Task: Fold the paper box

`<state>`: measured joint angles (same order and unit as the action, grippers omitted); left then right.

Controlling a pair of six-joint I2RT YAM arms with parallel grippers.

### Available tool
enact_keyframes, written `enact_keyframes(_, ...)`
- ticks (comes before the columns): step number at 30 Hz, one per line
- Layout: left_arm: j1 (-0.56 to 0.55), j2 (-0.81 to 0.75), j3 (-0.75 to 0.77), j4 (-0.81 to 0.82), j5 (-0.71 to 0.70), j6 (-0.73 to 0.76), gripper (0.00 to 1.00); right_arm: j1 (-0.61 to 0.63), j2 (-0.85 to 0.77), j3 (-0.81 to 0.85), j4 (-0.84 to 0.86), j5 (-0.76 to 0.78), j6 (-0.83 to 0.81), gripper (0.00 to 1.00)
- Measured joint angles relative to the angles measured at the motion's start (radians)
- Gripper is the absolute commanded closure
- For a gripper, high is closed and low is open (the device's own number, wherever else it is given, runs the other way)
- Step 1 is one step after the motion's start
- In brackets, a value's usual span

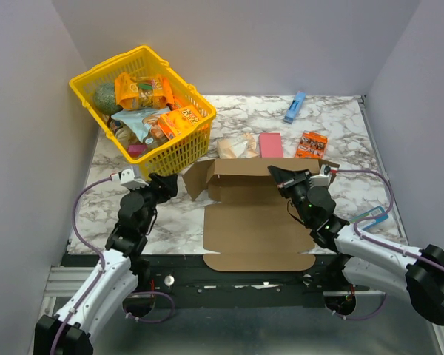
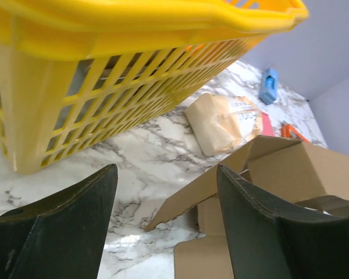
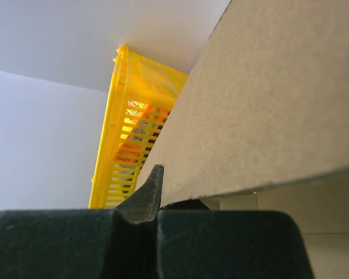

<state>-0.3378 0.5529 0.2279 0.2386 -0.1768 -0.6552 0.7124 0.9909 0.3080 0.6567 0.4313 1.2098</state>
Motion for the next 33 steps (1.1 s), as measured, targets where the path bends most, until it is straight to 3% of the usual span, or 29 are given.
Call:
enact_keyframes(9,0.031,0.224,0.000,0.031,-0.002,-0.016,0.24,0.000,-0.009,0.000,-0.012,0.000,0.001,1.00)
enact_keyframes(20,0.038,0.480,-0.006,0.370,0.055,0.030,0.27,0.000,-0.021,0.000,-0.024,-0.002,-0.014,1.00)
enact_keyframes(25,0.033,0.585,-0.014,0.521,0.148,0.052,0.29,0.000,-0.021,0.000,-0.023,-0.003,-0.023,0.99)
enact_keyframes(29,0.034,0.585,-0.054,0.586,0.182,0.040,0.29,0.000,-0.026,0.000,-0.024,-0.006,-0.026,0.99)
enact_keyframes(33,0.034,0.489,-0.121,0.578,0.194,0.020,0.29,0.000,-0.037,0.000,-0.031,-0.008,-0.029,1.00)
